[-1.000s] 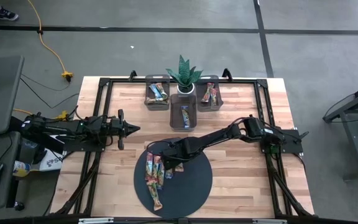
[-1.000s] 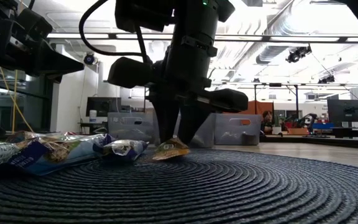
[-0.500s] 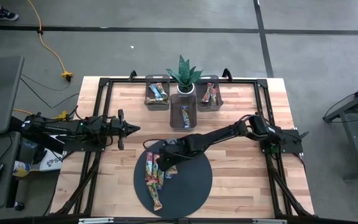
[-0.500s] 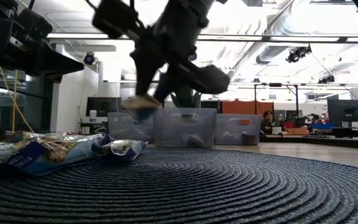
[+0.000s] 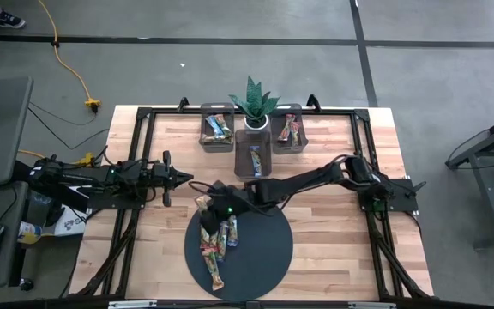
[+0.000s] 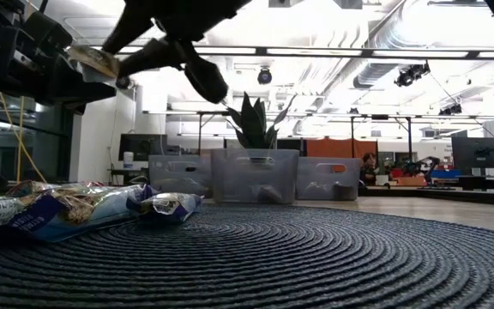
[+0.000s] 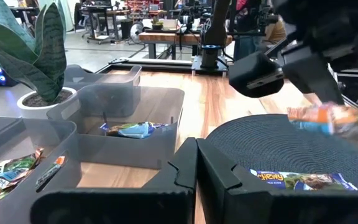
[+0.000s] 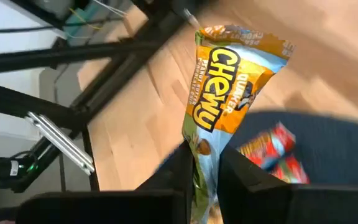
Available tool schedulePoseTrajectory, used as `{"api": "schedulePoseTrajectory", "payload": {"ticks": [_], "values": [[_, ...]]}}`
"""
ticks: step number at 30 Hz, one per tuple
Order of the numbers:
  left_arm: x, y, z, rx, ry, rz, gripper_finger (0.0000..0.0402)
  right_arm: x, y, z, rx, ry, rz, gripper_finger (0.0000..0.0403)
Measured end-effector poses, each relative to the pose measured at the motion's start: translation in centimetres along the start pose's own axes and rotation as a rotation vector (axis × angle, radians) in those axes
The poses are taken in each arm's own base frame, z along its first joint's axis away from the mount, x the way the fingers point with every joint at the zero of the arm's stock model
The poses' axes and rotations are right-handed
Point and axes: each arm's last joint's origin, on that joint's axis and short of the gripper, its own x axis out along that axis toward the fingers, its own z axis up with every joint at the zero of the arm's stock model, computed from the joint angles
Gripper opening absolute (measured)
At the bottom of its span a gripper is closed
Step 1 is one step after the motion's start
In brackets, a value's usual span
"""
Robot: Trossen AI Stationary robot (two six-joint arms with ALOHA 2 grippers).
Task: Pick and place Granola Bars by type
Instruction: Put the yellow granola bar into the left black bin
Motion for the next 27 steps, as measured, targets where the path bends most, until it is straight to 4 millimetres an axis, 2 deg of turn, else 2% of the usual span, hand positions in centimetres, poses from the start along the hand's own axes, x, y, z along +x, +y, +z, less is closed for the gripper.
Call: {"api": "schedulePoseTrajectory", "payload": {"ticks": [7,13,21,27], "values": [[0.0,0.0,0.0,0.0,0.0,0.0,0.0001,0.1,-0.8,2.6,-0.048,-0.101,0.061,0.003],[0.0,0.0,0.0,0.0,0.0,0.0,0.0001,-0.9,-1.4,5.4,-0.056,-0.149,0.148,0.0033],[0.0,0.0,0.0,0.0,-0.002,0.001,0.0001,-4.5,-1.1,9.4,-0.143,-0.27,0.225,0.0029],[0.0,0.0,0.0,0.0,-0.003,0.001,0.0001,-7.3,-1.9,12.4,-0.205,-0.361,0.208,0.0031]]}}
